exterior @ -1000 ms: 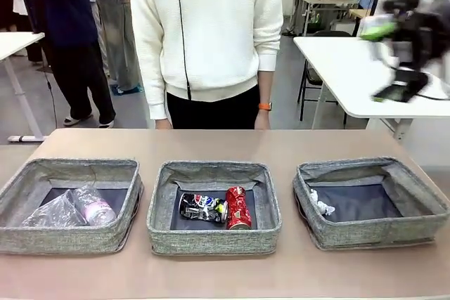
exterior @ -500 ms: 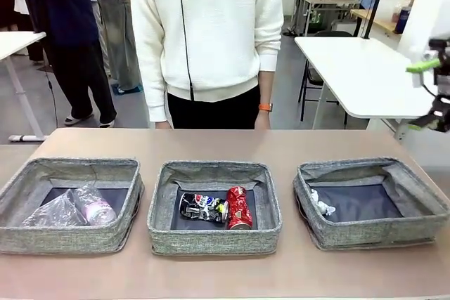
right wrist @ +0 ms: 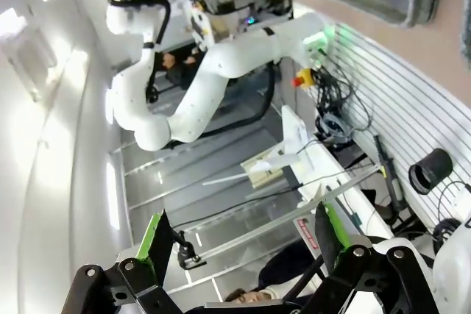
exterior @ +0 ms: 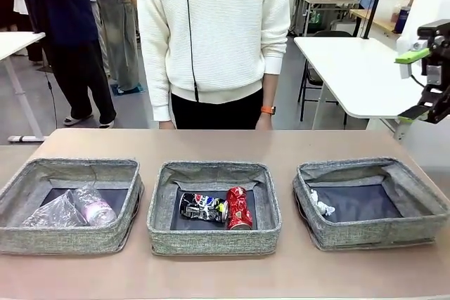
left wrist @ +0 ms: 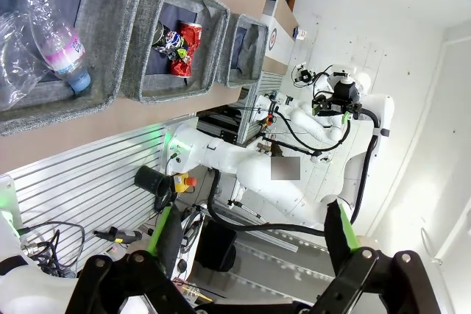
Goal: Sort the waste into the appropriate baskets.
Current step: Place the picked waste into the Fabric basket indicated by the person.
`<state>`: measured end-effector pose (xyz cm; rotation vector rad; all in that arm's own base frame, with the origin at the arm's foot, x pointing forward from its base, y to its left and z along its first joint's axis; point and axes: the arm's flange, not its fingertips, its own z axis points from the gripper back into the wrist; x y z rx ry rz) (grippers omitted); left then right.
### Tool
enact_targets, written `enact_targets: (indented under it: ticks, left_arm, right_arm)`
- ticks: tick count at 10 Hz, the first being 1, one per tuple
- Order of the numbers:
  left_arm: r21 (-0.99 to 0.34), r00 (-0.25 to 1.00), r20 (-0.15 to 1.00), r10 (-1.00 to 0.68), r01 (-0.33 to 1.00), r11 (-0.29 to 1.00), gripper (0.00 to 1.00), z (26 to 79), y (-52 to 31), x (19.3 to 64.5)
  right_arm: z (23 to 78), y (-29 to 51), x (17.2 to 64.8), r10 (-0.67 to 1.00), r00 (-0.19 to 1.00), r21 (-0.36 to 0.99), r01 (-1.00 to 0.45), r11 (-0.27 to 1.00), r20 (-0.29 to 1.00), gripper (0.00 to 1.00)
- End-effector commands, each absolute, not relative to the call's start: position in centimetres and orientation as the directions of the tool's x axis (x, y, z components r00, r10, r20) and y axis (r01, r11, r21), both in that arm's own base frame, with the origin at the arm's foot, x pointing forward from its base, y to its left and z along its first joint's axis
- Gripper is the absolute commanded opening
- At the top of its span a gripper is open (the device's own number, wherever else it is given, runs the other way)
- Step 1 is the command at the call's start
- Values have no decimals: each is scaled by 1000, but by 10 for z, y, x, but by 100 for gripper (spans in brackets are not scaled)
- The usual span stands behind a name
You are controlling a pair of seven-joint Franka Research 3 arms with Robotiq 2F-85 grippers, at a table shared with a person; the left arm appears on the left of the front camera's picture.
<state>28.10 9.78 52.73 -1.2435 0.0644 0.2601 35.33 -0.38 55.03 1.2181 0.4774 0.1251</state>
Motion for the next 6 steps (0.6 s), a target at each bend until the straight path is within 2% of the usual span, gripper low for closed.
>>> enact_targets:
  ticks: [1,6]
  left_arm:
    - [-931,972,-177,153,-216,295,100,529,98,280]
    - [-931,972,-177,153,-216,295,100,529,98,280]
  right_arm:
    - [555,-6,354,343,888,920,181,349,-305,100]
    - [555,-6,354,343,888,920,181,349,-305,100]
